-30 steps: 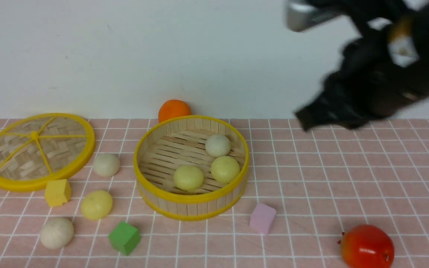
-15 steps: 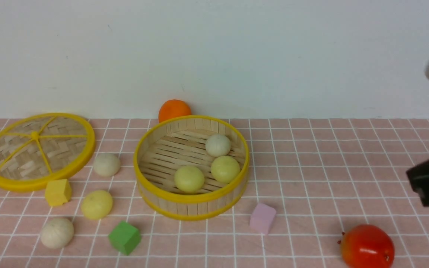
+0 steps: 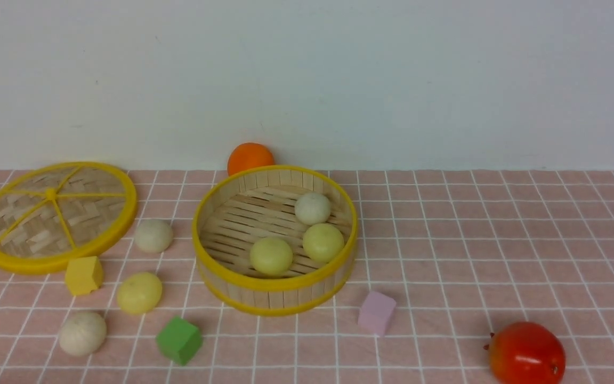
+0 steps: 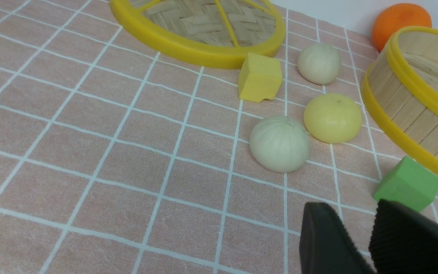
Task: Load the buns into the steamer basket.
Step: Use the left arm to grab a steamed stuffed bun
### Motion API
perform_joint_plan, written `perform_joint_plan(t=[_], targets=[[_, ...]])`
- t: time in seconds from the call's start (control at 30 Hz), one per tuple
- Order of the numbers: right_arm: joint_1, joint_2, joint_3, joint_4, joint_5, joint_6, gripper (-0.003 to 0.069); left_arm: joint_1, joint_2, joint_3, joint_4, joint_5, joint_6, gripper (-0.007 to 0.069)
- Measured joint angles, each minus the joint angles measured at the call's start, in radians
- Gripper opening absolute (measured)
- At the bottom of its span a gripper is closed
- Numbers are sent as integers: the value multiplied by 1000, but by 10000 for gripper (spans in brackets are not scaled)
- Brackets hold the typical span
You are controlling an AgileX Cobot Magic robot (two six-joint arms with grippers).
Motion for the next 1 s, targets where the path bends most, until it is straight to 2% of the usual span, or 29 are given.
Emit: perform_joint_plan(t=[0.1,0.17,0.23,0.27,0.3,0.37,0.4,0.5,0.57,0.7,1.0], targets=[[-165,-113,145,24,-115,0,3,0,0,0,0,0,0,241],[-299,-246,321,25,-264,0,4,0,0,0,0,0,0,241],[-346,-303,401,22,-336,0,4,0,0,0,0,0,0,241],[-415,-409,544,12,-456,0,4,0,0,0,0,0,0,241],[-421,-421,560,12,-467,0,4,0,0,0,0,0,0,241],[-488,-577,758,-14,-593,0,6,0,0,0,0,0,0,241],[-492,-589,772,-16,-600,0,6,0,0,0,0,0,0,241],[-545,-783,1000,-39,-678,0,9,0,0,0,0,0,0,241],[-567,-851,1056,-34,-627,0,11,0,0,0,0,0,0,241],[-601,-871,1058,-50,-577,-1,11,0,0,0,0,0,0,241],[-604,-875,1057,-60,-577,-1,16,0,0,0,0,0,0,241]])
